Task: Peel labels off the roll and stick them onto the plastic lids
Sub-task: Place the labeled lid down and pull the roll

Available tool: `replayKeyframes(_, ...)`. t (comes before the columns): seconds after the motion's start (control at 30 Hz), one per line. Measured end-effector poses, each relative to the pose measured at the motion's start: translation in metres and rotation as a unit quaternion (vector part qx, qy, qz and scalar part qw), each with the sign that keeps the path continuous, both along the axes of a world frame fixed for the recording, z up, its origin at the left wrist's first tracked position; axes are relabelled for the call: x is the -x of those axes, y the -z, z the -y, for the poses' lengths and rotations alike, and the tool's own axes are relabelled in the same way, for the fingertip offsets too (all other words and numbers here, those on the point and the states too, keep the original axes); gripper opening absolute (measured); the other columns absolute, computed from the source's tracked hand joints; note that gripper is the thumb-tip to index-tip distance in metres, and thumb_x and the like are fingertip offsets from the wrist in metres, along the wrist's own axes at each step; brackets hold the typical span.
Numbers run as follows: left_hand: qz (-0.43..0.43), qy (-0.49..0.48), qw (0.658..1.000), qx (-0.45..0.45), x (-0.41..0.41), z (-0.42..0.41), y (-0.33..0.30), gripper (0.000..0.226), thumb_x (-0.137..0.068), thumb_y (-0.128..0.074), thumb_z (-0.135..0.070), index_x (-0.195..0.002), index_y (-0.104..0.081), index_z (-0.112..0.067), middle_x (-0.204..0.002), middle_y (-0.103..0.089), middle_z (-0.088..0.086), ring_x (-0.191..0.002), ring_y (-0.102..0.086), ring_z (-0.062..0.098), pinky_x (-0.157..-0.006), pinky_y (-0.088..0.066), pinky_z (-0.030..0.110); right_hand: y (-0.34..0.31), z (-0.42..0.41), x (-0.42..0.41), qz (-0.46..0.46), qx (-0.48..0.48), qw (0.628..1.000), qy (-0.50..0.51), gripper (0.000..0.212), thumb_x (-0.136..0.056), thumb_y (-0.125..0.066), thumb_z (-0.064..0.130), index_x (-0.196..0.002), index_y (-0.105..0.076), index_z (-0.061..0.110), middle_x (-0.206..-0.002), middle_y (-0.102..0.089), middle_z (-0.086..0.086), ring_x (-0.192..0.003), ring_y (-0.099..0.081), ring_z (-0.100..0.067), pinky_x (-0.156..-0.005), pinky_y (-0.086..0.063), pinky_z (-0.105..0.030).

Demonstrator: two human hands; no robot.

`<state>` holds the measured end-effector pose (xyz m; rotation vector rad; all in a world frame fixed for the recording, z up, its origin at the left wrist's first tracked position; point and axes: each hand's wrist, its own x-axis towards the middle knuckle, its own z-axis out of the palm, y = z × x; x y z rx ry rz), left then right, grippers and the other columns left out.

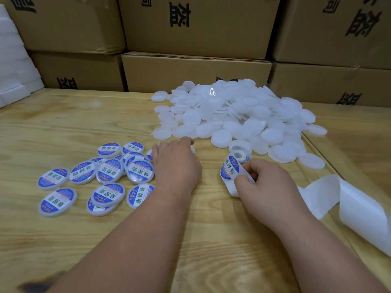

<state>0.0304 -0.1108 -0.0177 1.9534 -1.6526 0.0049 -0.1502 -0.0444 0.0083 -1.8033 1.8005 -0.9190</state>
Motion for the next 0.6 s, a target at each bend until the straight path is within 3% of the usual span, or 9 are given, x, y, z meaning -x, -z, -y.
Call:
replayKeyframes(0.1, -0.020, 0.035, 0.998, 0.048, 0.001, -0.002, 0.002, 0.038, -0.094, -0.053, -0.019, -0.130, -0.061, -0.028, -0.104, -0.071, 0.001, -0.112, -0.051, 0.030, -0.108, -0.035, 0.040, 0.002, 0.001, -0.001, -0.009, 0.017, 1.000, -0.005, 0.017, -0.088, -0.058, 0.030, -0.076, -0.066, 0.022, -0.067, -0.062, 0.019, -0.065, -0.057, -0.005, -0.051, -0.042, -0.028)
replayKeyframes(0.17, 0.002, 0.045, 0.998, 0.050, 0.000, -0.003, 0.003, 0.041, -0.095, -0.053, -0.022, -0.136, -0.055, -0.025, -0.115, -0.066, 0.003, -0.118, -0.048, 0.029, -0.109, -0.031, 0.039, 0.004, 0.002, 0.000, -0.016, 0.027, 0.999, -0.006, 0.020, -0.090, -0.059, 0.033, -0.075, -0.067, 0.022, -0.066, -0.060, 0.021, -0.065, -0.056, -0.003, -0.049, -0.038, -0.023)
replayKeyframes(0.3, 0.003, 0.006, 0.999, -0.050, -0.001, -0.002, 0.004, 0.062, -0.093, -0.047, -0.036, -0.152, -0.037, -0.019, -0.145, -0.050, 0.011, -0.143, -0.031, 0.034, -0.121, -0.019, 0.048, 0.005, 0.003, 0.001, -0.012, 0.030, 0.999, -0.006, 0.020, -0.090, -0.059, 0.034, -0.076, -0.066, 0.023, -0.070, -0.061, 0.019, -0.066, -0.057, -0.003, -0.050, -0.040, -0.027)
replayKeyframes(0.43, -0.016, -0.048, 0.995, -0.086, -0.004, 0.003, 0.002, 0.070, -0.092, -0.045, -0.048, -0.153, -0.033, -0.015, -0.154, -0.044, 0.012, -0.151, -0.020, 0.037, -0.124, -0.008, 0.052, 0.005, 0.004, 0.003, -0.002, 0.024, 1.000, -0.009, 0.019, -0.091, -0.059, 0.033, -0.076, -0.067, 0.023, -0.069, -0.062, 0.019, -0.062, -0.056, -0.003, -0.050, -0.041, -0.029)
replayKeyframes(0.53, -0.037, -0.014, 0.997, -0.062, -0.005, 0.008, 0.001, 0.059, -0.095, -0.050, -0.043, -0.150, -0.041, -0.023, -0.147, -0.052, 0.006, -0.149, -0.027, 0.028, -0.124, -0.006, 0.052, 0.005, 0.004, 0.003, -0.001, 0.025, 1.000, -0.008, 0.019, -0.091, -0.058, 0.033, -0.076, -0.066, 0.023, -0.073, -0.063, 0.019, -0.066, -0.057, -0.005, -0.052, -0.043, -0.030)
replayKeyframes(0.6, -0.055, 0.011, 0.998, -0.031, -0.005, 0.007, 0.000, 0.054, -0.094, -0.057, -0.040, -0.146, -0.046, -0.027, -0.138, -0.057, 0.005, -0.139, -0.040, 0.025, -0.122, -0.019, 0.049, 0.005, 0.004, 0.003, 0.002, 0.025, 1.000, -0.007, 0.019, -0.090, -0.058, 0.032, -0.075, -0.066, 0.023, -0.071, -0.063, 0.019, -0.066, -0.058, -0.005, -0.051, -0.042, -0.030)
